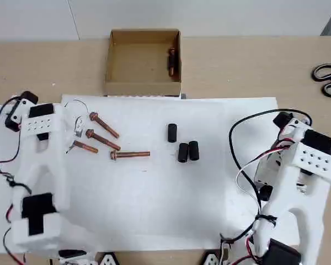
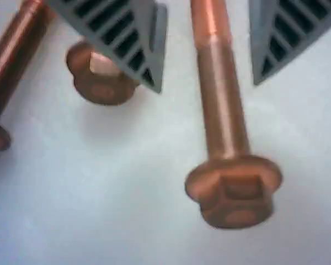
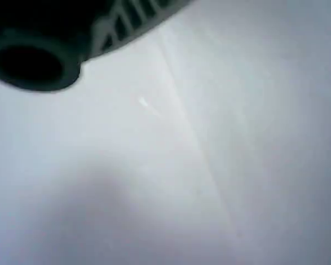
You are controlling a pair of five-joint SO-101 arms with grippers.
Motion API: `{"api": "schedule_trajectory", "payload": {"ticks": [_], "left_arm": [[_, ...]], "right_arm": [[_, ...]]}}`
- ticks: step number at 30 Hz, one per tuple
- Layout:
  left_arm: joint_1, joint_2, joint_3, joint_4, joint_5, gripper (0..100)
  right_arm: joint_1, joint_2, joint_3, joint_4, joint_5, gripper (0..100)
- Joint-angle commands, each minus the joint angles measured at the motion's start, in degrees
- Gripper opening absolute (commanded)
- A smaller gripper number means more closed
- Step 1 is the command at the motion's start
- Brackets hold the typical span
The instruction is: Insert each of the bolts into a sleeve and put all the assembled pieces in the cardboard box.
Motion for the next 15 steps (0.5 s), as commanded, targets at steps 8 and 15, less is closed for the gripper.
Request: {"api": "schedule_trajectory", "payload": {"ticks": [8, 15], "left_arm": [[-0.18, 6.77, -4.7, -0.88, 0.26, 11], [-2.02, 10.55, -4.7, -2.29, 0.26, 8]], "right_arm": [[0.66, -1.89, -0.26, -0.4, -0.62, 0.5], [0.66, -1.89, -0.26, -0.22, -0.62, 0.5]]}}
